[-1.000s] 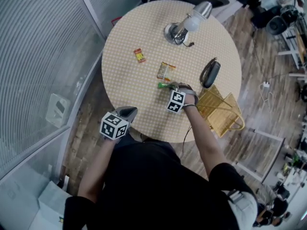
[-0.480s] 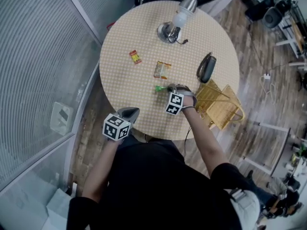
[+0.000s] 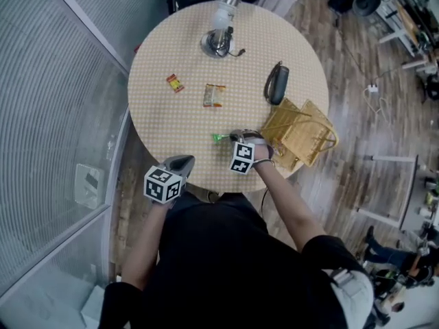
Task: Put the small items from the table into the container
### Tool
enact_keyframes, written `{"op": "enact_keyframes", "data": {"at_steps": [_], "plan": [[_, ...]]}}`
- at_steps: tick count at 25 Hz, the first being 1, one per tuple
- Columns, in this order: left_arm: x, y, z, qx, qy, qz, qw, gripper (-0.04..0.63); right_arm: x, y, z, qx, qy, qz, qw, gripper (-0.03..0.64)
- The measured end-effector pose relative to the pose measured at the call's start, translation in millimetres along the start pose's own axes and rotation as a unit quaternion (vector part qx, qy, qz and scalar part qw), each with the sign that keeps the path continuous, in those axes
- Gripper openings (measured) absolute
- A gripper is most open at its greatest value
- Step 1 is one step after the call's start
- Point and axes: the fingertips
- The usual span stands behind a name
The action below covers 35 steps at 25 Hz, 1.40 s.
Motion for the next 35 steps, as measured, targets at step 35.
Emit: {"op": "enact_keyframes", "data": {"at_steps": [35], "plan": [[85,-128,-23,0.082,0.040,-0.073,0.9931,0.003,-138,46,-228,0.222,0.096,-0.150,0.959,0.048]]}}
Point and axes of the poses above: the fingertips, and each gripper's own axes: x forward along the fingers, y to its left, z out of its top, and after that the axes turned 6 degrees about -z, right-handed
